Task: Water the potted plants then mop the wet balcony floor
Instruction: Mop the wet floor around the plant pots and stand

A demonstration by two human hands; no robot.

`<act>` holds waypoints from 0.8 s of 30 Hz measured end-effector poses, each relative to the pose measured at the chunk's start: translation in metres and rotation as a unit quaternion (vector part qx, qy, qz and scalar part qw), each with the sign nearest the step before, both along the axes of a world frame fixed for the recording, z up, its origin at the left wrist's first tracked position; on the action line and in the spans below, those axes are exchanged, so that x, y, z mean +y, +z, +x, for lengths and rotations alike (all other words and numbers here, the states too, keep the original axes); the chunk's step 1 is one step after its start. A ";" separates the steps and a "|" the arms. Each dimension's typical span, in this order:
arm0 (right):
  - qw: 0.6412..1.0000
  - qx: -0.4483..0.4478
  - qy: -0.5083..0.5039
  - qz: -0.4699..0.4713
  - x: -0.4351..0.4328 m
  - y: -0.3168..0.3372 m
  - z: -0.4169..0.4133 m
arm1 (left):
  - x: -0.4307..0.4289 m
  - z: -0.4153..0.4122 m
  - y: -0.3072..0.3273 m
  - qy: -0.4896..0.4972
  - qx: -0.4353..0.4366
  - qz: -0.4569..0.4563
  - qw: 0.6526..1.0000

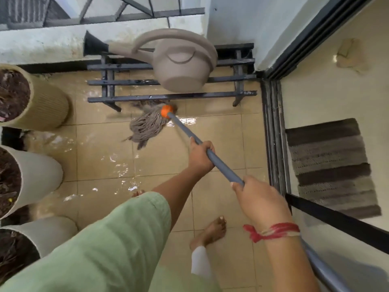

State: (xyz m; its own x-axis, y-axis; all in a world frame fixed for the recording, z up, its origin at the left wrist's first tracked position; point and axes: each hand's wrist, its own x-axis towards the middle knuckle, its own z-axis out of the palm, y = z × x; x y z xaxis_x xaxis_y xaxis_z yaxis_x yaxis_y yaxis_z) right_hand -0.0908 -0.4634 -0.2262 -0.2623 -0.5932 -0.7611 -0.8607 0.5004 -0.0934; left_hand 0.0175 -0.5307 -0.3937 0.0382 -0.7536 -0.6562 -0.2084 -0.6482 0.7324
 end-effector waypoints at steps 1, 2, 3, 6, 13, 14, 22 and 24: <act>1.000 0.005 -0.018 -0.002 0.009 0.000 -0.005 | -0.001 -0.011 0.004 -0.042 -0.010 -0.023 0.999; 0.999 0.013 -0.040 0.004 0.019 0.001 -0.013 | 0.001 -0.025 0.009 -0.111 -0.037 -0.046 0.992; 0.997 0.018 -0.068 0.015 0.029 0.002 -0.022 | 0.005 -0.039 0.011 -0.215 -0.058 -0.070 0.972; 0.988 0.015 -0.143 0.058 0.062 0.011 -0.043 | 0.032 -0.076 0.022 -0.416 -0.086 -0.056 0.903; 0.982 0.061 -0.160 0.072 0.087 0.033 -0.012 | 0.069 -0.066 0.018 -0.509 -0.082 -0.049 0.855; 0.985 0.066 -0.148 0.065 0.082 0.034 -0.002 | 0.069 -0.053 0.020 -0.495 -0.079 -0.049 0.864; 0.997 0.029 -0.052 0.056 0.051 0.022 0.095 | 0.056 0.073 0.015 -0.374 -0.159 -0.033 0.913; 0.999 0.012 -0.021 0.041 0.042 0.014 0.118 | 0.050 0.106 0.008 -0.349 -0.177 -0.035 0.920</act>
State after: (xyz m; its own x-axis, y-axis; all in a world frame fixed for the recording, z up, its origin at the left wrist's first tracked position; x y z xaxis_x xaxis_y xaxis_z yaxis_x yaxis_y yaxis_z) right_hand 0.0276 -0.4211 -0.2118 -0.3042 -0.5178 -0.7996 -0.8401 0.5415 -0.0311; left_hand 0.1236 -0.4809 -0.3854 -0.2684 -0.7159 -0.6445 -0.7894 -0.2200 0.5731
